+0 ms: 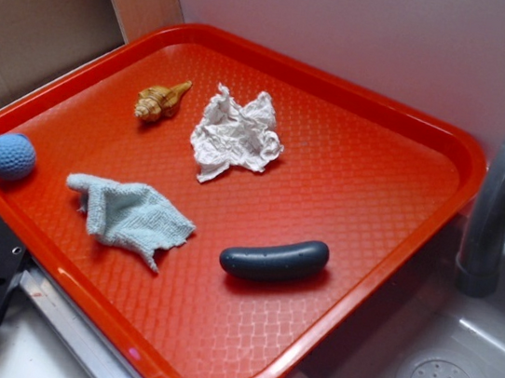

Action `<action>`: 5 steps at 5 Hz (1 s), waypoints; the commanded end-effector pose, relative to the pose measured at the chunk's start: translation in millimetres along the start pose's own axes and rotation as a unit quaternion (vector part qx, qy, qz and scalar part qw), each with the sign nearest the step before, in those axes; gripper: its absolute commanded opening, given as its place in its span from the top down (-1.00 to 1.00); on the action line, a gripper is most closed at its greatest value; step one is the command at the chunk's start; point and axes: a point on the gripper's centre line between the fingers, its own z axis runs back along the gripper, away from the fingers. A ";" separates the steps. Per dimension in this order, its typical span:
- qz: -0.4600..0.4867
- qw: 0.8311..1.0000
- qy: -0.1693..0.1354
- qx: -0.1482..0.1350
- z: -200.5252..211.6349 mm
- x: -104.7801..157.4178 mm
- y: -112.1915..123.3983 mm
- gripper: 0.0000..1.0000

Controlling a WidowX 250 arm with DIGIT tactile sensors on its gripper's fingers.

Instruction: Grab the plastic pickle.

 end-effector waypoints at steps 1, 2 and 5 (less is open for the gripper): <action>0.000 1.000 0.000 0.000 0.0 0.0 0.0 -1.00; -0.126 0.991 -0.043 0.002 -47.9 26.3 -48.8 -1.00; -0.346 0.935 -0.013 -0.075 -189.2 31.2 -169.4 -1.00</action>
